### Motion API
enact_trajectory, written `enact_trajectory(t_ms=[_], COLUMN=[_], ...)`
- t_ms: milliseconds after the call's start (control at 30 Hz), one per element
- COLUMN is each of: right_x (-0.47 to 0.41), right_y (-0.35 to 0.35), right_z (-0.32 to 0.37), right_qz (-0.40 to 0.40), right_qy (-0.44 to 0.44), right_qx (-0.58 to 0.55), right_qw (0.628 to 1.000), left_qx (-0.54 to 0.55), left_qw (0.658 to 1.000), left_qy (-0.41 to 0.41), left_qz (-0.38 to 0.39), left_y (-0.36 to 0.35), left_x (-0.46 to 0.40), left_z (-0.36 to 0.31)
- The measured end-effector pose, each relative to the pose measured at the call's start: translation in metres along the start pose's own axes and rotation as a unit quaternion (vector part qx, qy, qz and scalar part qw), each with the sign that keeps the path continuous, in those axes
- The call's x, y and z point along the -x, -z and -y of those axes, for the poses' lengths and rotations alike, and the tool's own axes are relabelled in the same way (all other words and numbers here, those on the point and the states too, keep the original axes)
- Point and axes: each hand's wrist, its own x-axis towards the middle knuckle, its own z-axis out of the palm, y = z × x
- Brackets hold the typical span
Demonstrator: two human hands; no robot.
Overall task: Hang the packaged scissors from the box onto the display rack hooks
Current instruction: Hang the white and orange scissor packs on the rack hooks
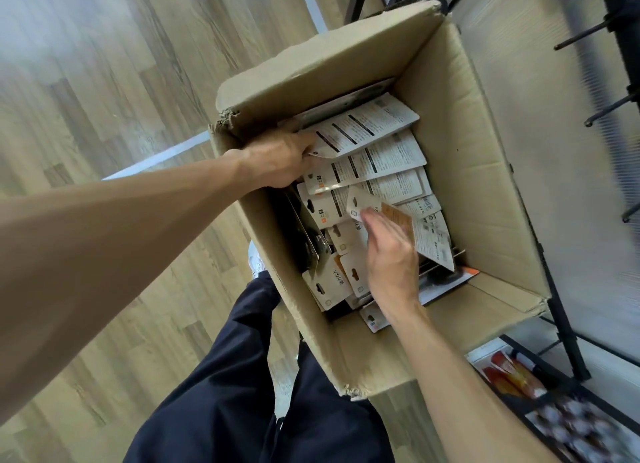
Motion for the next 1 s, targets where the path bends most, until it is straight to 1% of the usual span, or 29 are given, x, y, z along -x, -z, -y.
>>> enact_trajectory(t_ms=[67, 133, 200, 267, 400, 500, 533, 567, 633, 700, 733, 833, 900, 1000], right_x=[0.004, 0.005, 0.006, 0.008, 0.019, 0.039, 0.047, 0.056, 0.073, 0.095, 0.103, 0.144, 0.165, 0.210], right_y=[0.011, 0.034, 0.064, 0.094, 0.152, 0.194, 0.204, 0.211, 0.222, 0.227, 0.227, 0.233, 0.237, 0.255], right_z=[0.004, 0.011, 0.024, 0.036, 0.068, 0.103, 0.112, 0.120, 0.136, 0.149, 0.154, 0.162, 0.158, 0.152], right_qz=[-0.009, -0.017, -0.017, -0.028, -0.066, -0.083, -0.090, -0.101, -0.131, -0.180, -0.201, -0.292, -0.318, -0.369], right_qy=[-0.010, -0.007, -0.018, -0.048, -0.129, -0.168, -0.182, -0.198, -0.225, -0.237, -0.240, -0.271, -0.291, -0.322], right_qx=[0.015, 0.017, 0.012, 0.002, -0.048, -0.052, -0.060, -0.075, -0.096, -0.096, -0.095, -0.109, -0.105, -0.097], right_qw=[1.000, 1.000, 1.000, 0.998, 0.988, 0.981, 0.977, 0.972, 0.961, 0.950, 0.945, 0.911, 0.896, 0.867], left_qx=[0.053, 0.091, 0.124, 0.180, 0.291, 0.312, 0.315, 0.315, 0.307, 0.280, 0.275, 0.228, 0.204, 0.158], left_qw=[0.997, 0.990, 0.984, 0.973, 0.929, 0.899, 0.895, 0.897, 0.914, 0.931, 0.934, 0.948, 0.947, 0.927], left_qy=[-0.047, -0.073, -0.065, -0.038, -0.013, -0.026, -0.032, -0.041, -0.070, -0.104, -0.115, -0.170, -0.215, -0.322], left_qz=[-0.038, -0.084, -0.110, -0.139, -0.230, -0.308, -0.314, -0.306, -0.255, -0.208, -0.196, -0.142, -0.126, -0.113], left_y=[0.010, 0.023, 0.041, 0.055, 0.074, 0.084, 0.086, 0.086, 0.086, 0.088, 0.090, 0.106, 0.117, 0.127], left_x=[0.018, 0.039, 0.061, 0.085, 0.147, 0.194, 0.207, 0.217, 0.232, 0.239, 0.239, 0.239, 0.238, 0.251], left_z=[-0.011, -0.020, -0.028, -0.038, -0.054, -0.062, -0.065, -0.066, -0.070, -0.076, -0.077, -0.101, -0.121, -0.168])
